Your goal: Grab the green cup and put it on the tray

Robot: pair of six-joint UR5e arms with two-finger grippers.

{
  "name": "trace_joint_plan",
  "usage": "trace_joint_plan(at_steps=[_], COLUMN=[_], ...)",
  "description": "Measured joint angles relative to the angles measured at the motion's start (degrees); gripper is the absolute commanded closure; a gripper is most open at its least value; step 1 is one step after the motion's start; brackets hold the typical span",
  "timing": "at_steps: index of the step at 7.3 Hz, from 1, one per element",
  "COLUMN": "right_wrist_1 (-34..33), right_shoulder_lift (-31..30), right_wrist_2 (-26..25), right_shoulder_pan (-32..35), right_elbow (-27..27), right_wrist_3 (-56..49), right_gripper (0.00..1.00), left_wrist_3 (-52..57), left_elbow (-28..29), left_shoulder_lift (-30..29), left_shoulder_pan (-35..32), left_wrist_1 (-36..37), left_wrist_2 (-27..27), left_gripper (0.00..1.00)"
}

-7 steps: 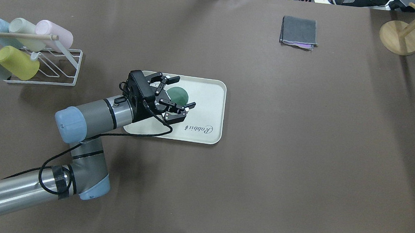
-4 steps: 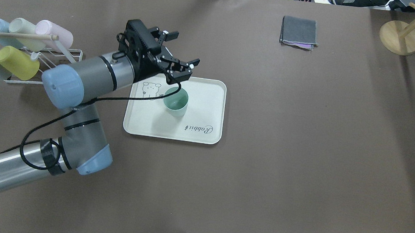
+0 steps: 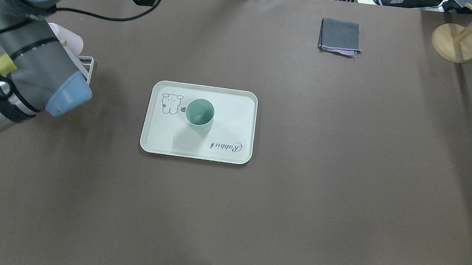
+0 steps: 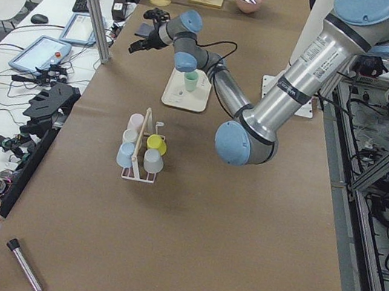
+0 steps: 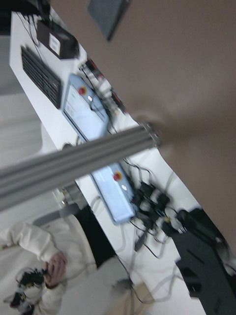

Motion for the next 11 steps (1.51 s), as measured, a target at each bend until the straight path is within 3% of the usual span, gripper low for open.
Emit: trace_joint_plan(at_steps=[2,4,6,8,11], right_wrist_1=[0.00,0.00,0.00,-0.01,-0.08], right_shoulder_lift=[-0.26,-0.47,-0.58,-0.65,-0.64], right_wrist_2=[0.08,0.37,0.43,0.45,0.30], right_shoulder_pan=[0.01,-0.01,0.03,0.06,0.07], right_elbow=[0.16,0.37,0.48,0.53,0.43], right_wrist_3=[0.01,0.01,0.00,0.01,0.06], right_gripper=[0.00,0.00,0.00,0.00,0.00], left_wrist_3=[0.36,2.66,10.39,12.93,15.29], left_elbow=[4.54,13.59,19.12,17.82,9.53], left_shoulder_lift=[2.99,6.93,12.58,19.89,31.42], left_shoulder_pan=[-12.64,-22.50,-29.91,-33.51,-34.29], left_wrist_1=[9.94,11.52,12.82,14.65,15.49], left_wrist_2=[-16.54,-32.55,-42.82,-49.55,-50.83], left_gripper=[0.02,0.02,0.02,0.02,0.02])
